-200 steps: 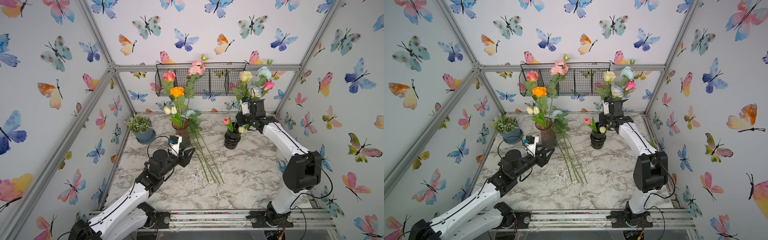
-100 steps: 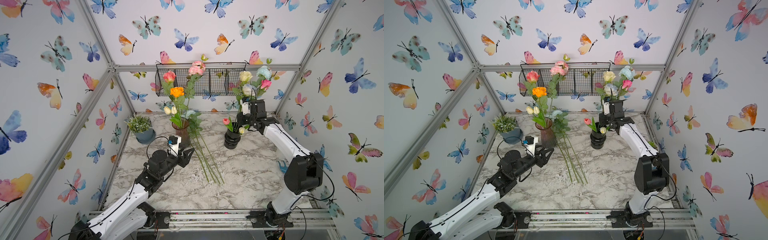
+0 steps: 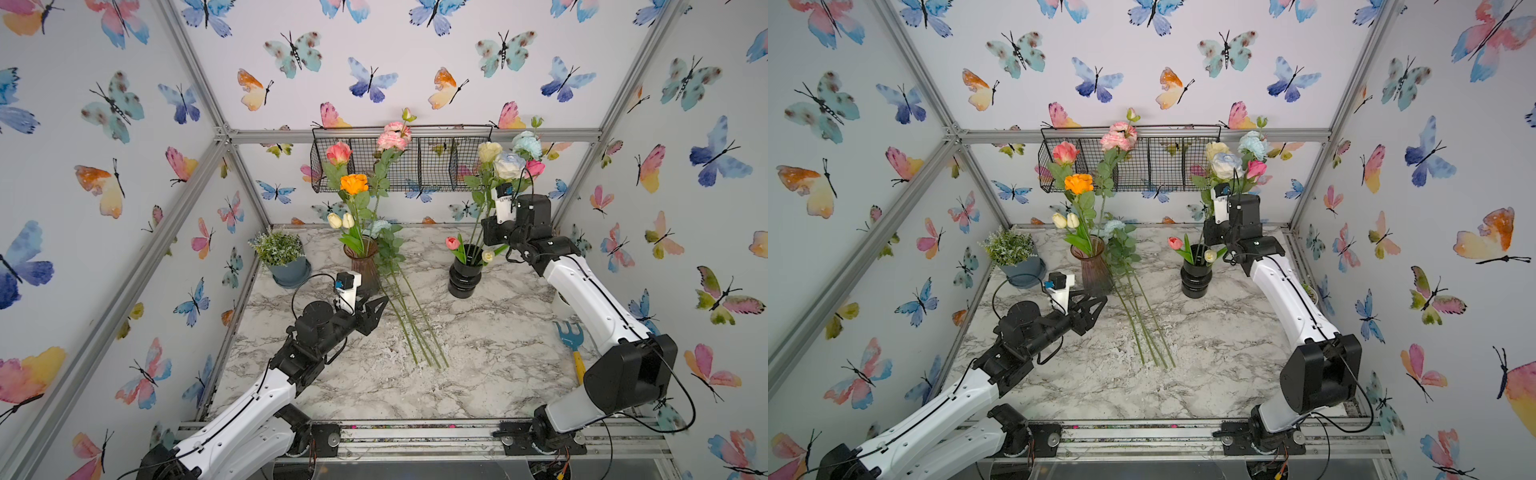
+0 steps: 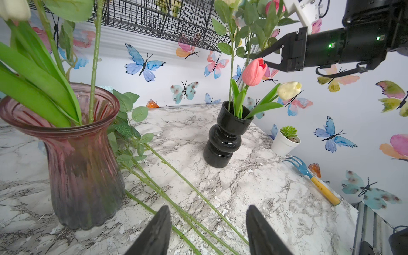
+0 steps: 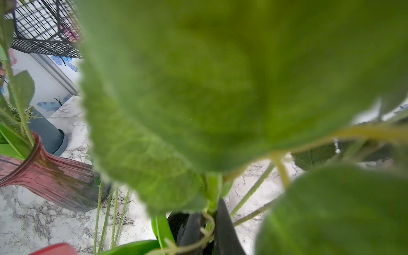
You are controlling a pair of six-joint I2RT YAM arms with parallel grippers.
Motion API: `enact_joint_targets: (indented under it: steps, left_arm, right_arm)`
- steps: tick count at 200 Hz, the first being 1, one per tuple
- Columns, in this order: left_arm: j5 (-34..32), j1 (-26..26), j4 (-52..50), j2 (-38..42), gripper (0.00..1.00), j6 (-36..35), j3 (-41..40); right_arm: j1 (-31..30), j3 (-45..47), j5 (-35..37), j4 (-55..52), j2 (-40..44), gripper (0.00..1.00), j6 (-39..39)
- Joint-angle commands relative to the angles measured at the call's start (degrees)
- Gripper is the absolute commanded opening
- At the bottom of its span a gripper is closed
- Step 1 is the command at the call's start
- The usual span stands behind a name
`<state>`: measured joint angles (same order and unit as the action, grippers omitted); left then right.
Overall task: Pick out blue flowers from the vase
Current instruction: Pick up the flower from the vase.
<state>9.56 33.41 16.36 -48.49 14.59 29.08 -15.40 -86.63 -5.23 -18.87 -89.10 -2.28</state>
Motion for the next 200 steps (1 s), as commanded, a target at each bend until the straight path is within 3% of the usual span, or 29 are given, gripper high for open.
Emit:
enact_joint_targets:
  steps: [1,22,92,113,156,200]
  left_arm:
    - [1.9,-0.3,-0.5,0.5,0.55,0.3,0.8]
    - [3.5,0.1,-0.2,-0.4,0.55,0.1,1.4]
    - [-0.3,6.7,-1.4,-6.2,0.55,-4.4,8.9]
    - [-0.9,8.9,-1.5,-8.0,0.56,-5.4,10.6]
    - [-0.2,10.5,-0.3,-9.3,0.56,-5.2,11.5]
    - [-0.3,12.5,-2.0,-9.1,0.57,-8.1,14.1]
  right_arm:
    - [0.1,-4.3,-0.8,-1.5,1.7,0.11,1.6]
    - [0.1,-8.6,-2.6,-3.5,2.1,0.11,2.3]
    - [-0.1,-25.2,-8.2,-12.6,1.5,0.13,3.2]
    - [-0.1,-28.1,-13.1,-14.4,2.2,0.13,2.9]
    - [-0.2,-26.4,-21.6,-14.9,6.6,0.14,1.0]
    - [-2.1,-18.3,-23.0,-15.3,12.9,0.14,0.4]
